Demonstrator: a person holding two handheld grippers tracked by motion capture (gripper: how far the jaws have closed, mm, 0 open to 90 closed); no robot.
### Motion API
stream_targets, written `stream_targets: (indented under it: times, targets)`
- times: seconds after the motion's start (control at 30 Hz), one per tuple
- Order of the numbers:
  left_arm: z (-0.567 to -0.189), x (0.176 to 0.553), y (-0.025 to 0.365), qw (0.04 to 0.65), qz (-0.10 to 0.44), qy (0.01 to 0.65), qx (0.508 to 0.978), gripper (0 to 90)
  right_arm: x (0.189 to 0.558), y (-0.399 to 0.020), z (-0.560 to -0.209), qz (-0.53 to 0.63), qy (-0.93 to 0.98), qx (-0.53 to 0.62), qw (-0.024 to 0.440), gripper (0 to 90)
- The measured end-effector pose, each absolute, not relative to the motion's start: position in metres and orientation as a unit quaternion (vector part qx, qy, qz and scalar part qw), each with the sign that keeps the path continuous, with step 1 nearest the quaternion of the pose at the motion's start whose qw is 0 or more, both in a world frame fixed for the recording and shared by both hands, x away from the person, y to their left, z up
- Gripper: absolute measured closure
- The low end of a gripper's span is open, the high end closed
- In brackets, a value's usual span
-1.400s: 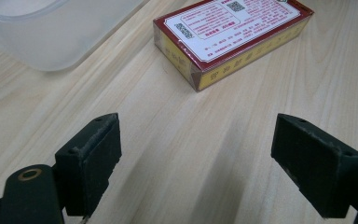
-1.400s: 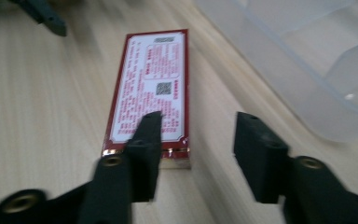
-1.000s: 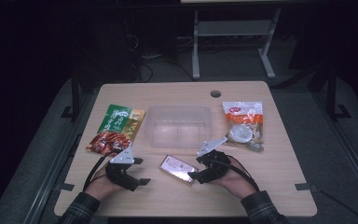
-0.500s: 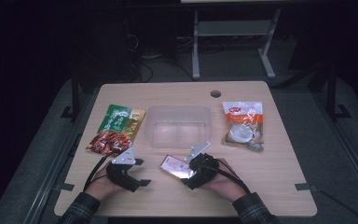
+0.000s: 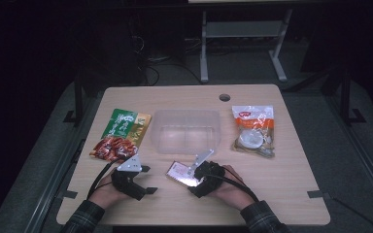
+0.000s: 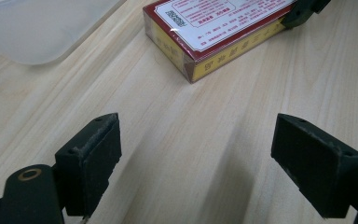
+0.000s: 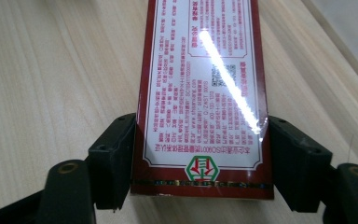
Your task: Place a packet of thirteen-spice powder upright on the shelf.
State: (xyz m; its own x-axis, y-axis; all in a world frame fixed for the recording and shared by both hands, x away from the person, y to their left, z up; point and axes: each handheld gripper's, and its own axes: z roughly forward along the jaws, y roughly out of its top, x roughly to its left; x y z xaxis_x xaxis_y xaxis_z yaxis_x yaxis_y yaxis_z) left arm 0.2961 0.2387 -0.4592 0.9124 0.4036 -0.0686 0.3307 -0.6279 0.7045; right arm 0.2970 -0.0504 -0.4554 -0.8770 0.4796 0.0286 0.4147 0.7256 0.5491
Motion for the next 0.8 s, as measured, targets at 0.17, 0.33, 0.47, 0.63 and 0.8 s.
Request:
stream_targets:
  times: [0.17,0.33,0.47,0.63,0.8]
  targets:
    - [-0.4598,0.2958,0.238,0.38,0.047,0.204,0.901,15.4,0.2959,-0.0481,-0.4568,0.271,0.932,0.232,0.064,30.0]
    - [-0.4602,0.2954,0.2373,0.379,0.047,0.204,0.902,15.4,0.2975,-0.0479,-0.4561,0.266,0.934,0.231,0.06,31.0]
    - [-0.46,0.2953,0.2369,0.379,0.047,0.202,0.902,15.4,0.2982,-0.048,-0.4557,0.265,0.935,0.229,0.059,31.7]
    - [-0.4589,0.2955,0.2378,0.378,0.046,0.202,0.902,15.4,0.2984,-0.0488,-0.4556,0.268,0.935,0.226,0.055,31.8]
    - [-0.4586,0.2966,0.2389,0.379,0.049,0.198,0.903,15.4,0.2989,-0.0523,-0.4546,0.276,0.935,0.219,0.048,31.9]
